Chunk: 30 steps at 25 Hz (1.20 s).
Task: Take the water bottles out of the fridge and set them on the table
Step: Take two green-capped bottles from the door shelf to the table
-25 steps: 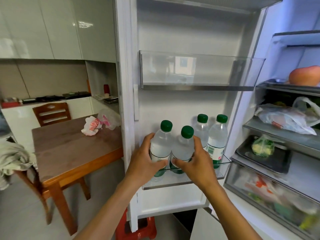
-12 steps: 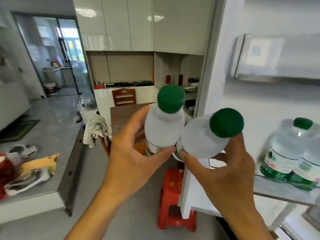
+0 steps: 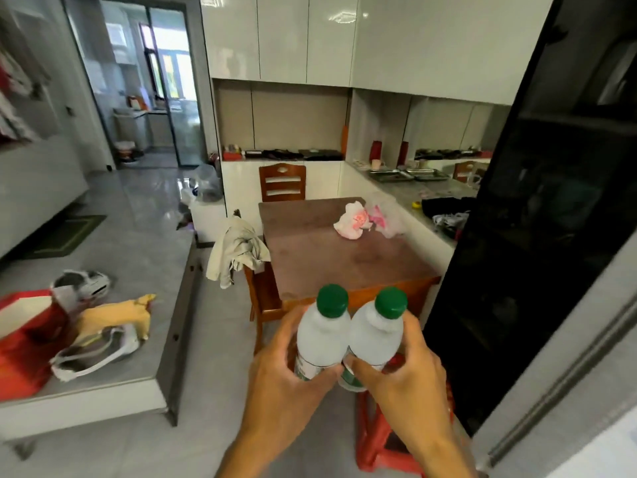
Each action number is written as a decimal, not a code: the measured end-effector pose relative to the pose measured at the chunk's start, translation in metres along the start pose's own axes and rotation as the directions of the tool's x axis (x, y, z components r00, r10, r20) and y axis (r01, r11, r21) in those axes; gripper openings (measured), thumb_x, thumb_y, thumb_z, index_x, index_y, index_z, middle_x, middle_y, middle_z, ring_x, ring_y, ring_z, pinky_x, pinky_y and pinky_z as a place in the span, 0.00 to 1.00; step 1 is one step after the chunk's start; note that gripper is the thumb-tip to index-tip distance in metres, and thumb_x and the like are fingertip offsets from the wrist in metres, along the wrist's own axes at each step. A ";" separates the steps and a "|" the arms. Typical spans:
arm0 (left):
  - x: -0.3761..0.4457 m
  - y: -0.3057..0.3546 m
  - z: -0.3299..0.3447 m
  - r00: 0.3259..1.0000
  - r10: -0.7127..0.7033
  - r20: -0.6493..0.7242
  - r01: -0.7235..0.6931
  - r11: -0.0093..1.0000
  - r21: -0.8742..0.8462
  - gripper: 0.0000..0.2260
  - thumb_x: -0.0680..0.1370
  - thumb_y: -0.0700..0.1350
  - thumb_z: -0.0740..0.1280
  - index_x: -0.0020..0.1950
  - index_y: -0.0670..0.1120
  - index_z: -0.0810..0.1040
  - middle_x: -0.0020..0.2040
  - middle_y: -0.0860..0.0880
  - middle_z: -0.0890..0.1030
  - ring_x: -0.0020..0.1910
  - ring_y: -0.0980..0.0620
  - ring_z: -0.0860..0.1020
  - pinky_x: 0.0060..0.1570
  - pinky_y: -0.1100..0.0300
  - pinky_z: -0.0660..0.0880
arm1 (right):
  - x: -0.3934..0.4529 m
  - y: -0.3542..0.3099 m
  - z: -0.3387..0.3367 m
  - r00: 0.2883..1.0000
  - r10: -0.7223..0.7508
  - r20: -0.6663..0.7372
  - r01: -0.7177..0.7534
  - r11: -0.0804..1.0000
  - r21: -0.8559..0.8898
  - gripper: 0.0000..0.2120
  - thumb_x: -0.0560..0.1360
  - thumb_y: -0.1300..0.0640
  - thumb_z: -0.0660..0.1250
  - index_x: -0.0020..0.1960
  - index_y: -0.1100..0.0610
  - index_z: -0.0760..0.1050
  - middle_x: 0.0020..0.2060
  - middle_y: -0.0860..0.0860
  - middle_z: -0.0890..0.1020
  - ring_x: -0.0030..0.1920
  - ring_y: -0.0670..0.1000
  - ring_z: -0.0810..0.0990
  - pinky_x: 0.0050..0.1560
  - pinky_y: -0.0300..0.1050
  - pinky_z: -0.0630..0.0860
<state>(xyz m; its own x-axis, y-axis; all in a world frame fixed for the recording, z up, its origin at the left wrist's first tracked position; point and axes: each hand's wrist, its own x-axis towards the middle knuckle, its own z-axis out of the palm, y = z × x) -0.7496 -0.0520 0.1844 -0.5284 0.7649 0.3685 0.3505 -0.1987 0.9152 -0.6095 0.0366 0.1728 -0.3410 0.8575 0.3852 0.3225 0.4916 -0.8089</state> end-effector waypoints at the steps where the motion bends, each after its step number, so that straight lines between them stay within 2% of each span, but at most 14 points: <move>1: 0.013 -0.015 -0.010 0.999 -0.031 0.012 0.031 1.000 0.000 0.35 0.63 0.42 0.80 0.57 0.72 0.69 0.55 0.74 0.75 0.56 0.71 0.74 0.44 0.79 0.71 | 0.009 0.001 0.019 1.000 0.025 0.014 -0.025 1.000 0.000 0.40 0.60 0.46 0.80 0.67 0.35 0.66 0.55 0.36 0.82 0.55 0.46 0.81 0.52 0.53 0.80; 4: 0.047 -0.052 -0.029 0.996 -0.088 0.027 0.088 0.996 0.020 0.35 0.63 0.45 0.80 0.58 0.72 0.68 0.54 0.74 0.75 0.56 0.71 0.74 0.45 0.79 0.72 | 0.035 0.010 0.061 0.996 0.077 0.044 -0.077 0.997 0.005 0.40 0.60 0.46 0.80 0.67 0.35 0.66 0.54 0.37 0.82 0.54 0.45 0.81 0.52 0.53 0.80; 7: 0.094 -0.100 -0.036 0.986 -0.160 0.039 0.158 0.986 0.050 0.35 0.62 0.45 0.81 0.62 0.66 0.69 0.56 0.68 0.78 0.56 0.65 0.76 0.51 0.73 0.76 | 0.075 0.035 0.105 0.988 0.132 0.077 -0.133 0.991 0.015 0.37 0.61 0.45 0.79 0.64 0.32 0.66 0.50 0.38 0.83 0.50 0.45 0.82 0.49 0.51 0.81; 10: 0.150 -0.150 -0.029 0.974 -0.224 0.034 0.219 0.969 0.112 0.34 0.62 0.47 0.81 0.60 0.68 0.69 0.56 0.67 0.78 0.55 0.62 0.78 0.54 0.67 0.78 | 0.127 0.070 0.147 0.980 0.175 0.094 -0.180 0.982 0.057 0.33 0.62 0.43 0.78 0.62 0.32 0.68 0.49 0.38 0.84 0.49 0.46 0.83 0.49 0.53 0.82; 13: 0.216 -0.192 -0.006 0.962 -0.270 0.023 0.260 0.943 0.210 0.30 0.65 0.52 0.79 0.57 0.69 0.66 0.57 0.66 0.77 0.57 0.56 0.77 0.60 0.59 0.76 | 0.188 0.113 0.180 0.978 0.192 0.085 -0.200 0.975 0.098 0.30 0.60 0.40 0.77 0.59 0.29 0.68 0.49 0.36 0.83 0.52 0.47 0.82 0.51 0.51 0.81; 17: 0.311 -0.243 0.019 0.933 -0.360 0.008 0.343 0.897 0.279 0.26 0.67 0.54 0.77 0.55 0.66 0.64 0.56 0.64 0.75 0.57 0.56 0.76 0.60 0.65 0.73 | 0.284 0.163 0.220 0.953 0.246 0.178 -0.269 0.955 0.123 0.38 0.58 0.34 0.75 0.65 0.32 0.65 0.56 0.33 0.79 0.58 0.48 0.79 0.58 0.53 0.79; 21: 0.393 -0.287 0.033 0.917 -0.398 -0.010 0.378 0.863 0.335 0.30 0.67 0.55 0.77 0.59 0.62 0.61 0.58 0.60 0.74 0.58 0.57 0.74 0.65 0.56 0.71 | 0.369 0.194 0.256 0.944 0.257 0.209 -0.275 0.959 0.062 0.43 0.57 0.31 0.73 0.69 0.39 0.65 0.58 0.38 0.79 0.60 0.49 0.79 0.58 0.53 0.79; 25: 0.482 -0.353 0.036 0.923 -0.381 0.048 0.358 0.899 0.254 0.27 0.66 0.47 0.79 0.53 0.65 0.66 0.52 0.63 0.77 0.54 0.55 0.78 0.58 0.55 0.76 | 0.451 0.243 0.310 0.929 0.297 0.221 -0.308 0.951 0.013 0.39 0.59 0.37 0.77 0.66 0.39 0.66 0.57 0.39 0.80 0.58 0.47 0.80 0.56 0.50 0.81; 26: 0.502 -0.371 0.036 0.906 -0.420 0.054 0.392 0.880 0.269 0.27 0.65 0.47 0.79 0.53 0.66 0.66 0.51 0.65 0.75 0.53 0.55 0.78 0.58 0.54 0.76 | 0.469 0.253 0.323 0.920 0.325 0.219 -0.335 0.942 0.008 0.37 0.60 0.39 0.78 0.64 0.39 0.67 0.56 0.38 0.80 0.57 0.47 0.80 0.55 0.49 0.81; 28: 0.535 -0.400 0.039 0.883 -0.467 0.043 0.435 0.850 0.295 0.30 0.62 0.52 0.79 0.57 0.65 0.67 0.52 0.65 0.74 0.56 0.54 0.77 0.60 0.49 0.74 | 0.500 0.269 0.344 0.911 0.347 0.221 -0.357 0.934 0.006 0.33 0.62 0.46 0.81 0.60 0.37 0.67 0.53 0.38 0.80 0.55 0.46 0.80 0.54 0.42 0.80; 30: 0.565 -0.432 0.048 0.861 -0.508 0.034 0.470 0.819 0.329 0.34 0.58 0.61 0.78 0.60 0.67 0.65 0.56 0.60 0.77 0.58 0.53 0.77 0.61 0.46 0.74 | 0.530 0.287 0.359 0.905 0.362 0.225 -0.369 0.929 -0.010 0.30 0.64 0.51 0.81 0.56 0.35 0.67 0.50 0.35 0.78 0.51 0.40 0.78 0.50 0.29 0.74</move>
<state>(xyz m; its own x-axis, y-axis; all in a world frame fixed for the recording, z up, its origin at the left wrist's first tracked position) -1.1625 0.4952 -0.0106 -0.6066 0.7801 -0.1534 0.2926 0.3985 0.8692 -1.0147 0.5776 -0.0148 -0.3907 0.9194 -0.0445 0.4342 0.1414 -0.8896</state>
